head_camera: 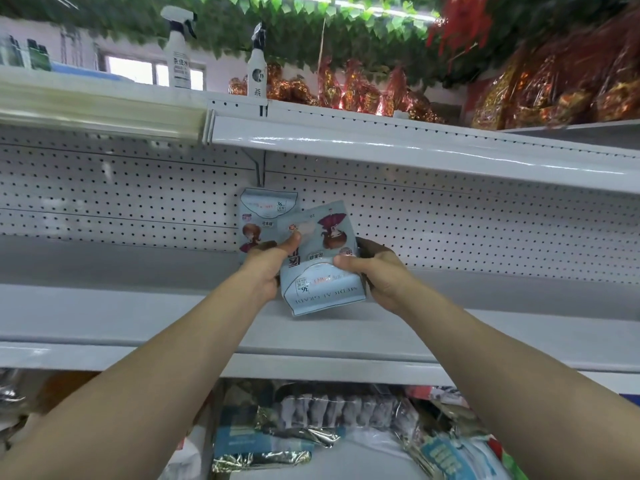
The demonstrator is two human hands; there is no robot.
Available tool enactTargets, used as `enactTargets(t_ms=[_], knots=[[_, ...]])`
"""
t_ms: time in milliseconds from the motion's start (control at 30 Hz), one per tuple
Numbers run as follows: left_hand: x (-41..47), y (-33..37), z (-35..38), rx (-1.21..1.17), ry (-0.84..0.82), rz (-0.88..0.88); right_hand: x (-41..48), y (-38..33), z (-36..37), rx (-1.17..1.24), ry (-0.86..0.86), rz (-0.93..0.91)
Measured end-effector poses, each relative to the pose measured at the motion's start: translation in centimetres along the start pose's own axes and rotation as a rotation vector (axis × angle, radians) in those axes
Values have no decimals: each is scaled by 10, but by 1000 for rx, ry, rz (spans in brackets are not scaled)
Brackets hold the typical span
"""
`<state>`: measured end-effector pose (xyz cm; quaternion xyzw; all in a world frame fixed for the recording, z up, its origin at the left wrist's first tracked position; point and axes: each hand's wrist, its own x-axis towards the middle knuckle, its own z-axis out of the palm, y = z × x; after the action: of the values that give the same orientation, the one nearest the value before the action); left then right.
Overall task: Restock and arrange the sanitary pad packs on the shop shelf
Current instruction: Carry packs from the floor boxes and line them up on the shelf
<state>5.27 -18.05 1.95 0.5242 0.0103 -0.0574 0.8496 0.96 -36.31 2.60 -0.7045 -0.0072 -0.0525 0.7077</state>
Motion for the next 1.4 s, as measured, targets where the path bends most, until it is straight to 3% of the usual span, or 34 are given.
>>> enactTargets(t_ms=[467,533,667,767,867,1067,1167,1233,1400], knots=[[4,20,-23,109,-28,61,2,-18,-12,-9,-189,-114],[3,19,-23,79,5,40,5,-17,-13,-28,-106,-129],[0,16,-18,-30,105,56,12,-9,-8,-132,250,-88],[-2,13,-15,-202,155,65,12,-2,7,113,210,94],[-8,10,-8,-318,172,102,11,3,26,359,174,116],[-15,3,-4,-382,248,119,5,3,55,428,139,146],[-13,1,-12,-293,244,79,5,1,62,513,114,154],[-10,6,-26,-97,248,29,8,-4,56,521,138,132],[-3,31,-59,287,240,222,21,-14,35,90,81,-9]])
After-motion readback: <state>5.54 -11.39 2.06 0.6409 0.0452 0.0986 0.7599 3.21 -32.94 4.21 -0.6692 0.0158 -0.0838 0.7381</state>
